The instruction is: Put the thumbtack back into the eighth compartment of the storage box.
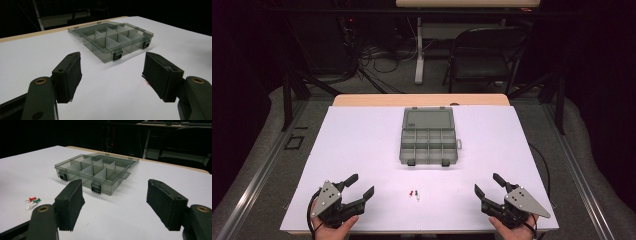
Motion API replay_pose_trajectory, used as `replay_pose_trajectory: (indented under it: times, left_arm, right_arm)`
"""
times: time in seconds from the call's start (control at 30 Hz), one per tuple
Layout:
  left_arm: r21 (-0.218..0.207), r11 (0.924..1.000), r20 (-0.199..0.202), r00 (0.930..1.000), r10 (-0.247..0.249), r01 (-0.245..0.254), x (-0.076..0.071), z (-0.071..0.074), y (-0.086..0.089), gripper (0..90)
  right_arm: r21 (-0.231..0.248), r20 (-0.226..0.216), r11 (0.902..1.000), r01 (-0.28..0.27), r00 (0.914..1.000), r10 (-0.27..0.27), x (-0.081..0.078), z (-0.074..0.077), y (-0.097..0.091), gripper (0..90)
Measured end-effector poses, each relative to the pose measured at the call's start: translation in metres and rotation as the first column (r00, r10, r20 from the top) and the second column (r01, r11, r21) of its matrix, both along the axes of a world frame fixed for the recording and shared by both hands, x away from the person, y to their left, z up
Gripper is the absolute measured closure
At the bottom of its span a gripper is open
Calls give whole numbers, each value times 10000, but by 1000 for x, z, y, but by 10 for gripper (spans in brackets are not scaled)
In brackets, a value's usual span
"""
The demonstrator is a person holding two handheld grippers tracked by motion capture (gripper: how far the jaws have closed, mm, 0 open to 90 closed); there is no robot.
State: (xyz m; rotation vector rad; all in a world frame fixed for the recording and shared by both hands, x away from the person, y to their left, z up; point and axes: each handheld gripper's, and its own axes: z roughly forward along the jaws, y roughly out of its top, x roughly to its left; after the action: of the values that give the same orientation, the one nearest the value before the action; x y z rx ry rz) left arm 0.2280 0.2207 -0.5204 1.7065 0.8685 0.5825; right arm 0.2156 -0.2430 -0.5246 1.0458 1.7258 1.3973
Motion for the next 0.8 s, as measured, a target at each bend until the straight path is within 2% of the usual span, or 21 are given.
replay_pose_trajectory:
  times: [0.4,0.5,0.8]
  left_arm:
    - [122,9998,-424,9990,-148,153,4,7,-16,306]
    - [316,9994,-534,9985,-116,133,5,9,-21,306]
    - [504,9986,-801,9967,-115,155,7,10,-28,326]
  right_arm:
    - [-238,36,9997,28,10000,-27,-2,0,0,279]
    - [-236,38,9997,19,10000,-19,-2,0,1,279]
    - [-383,-14,9993,-49,10000,48,0,-1,2,278]
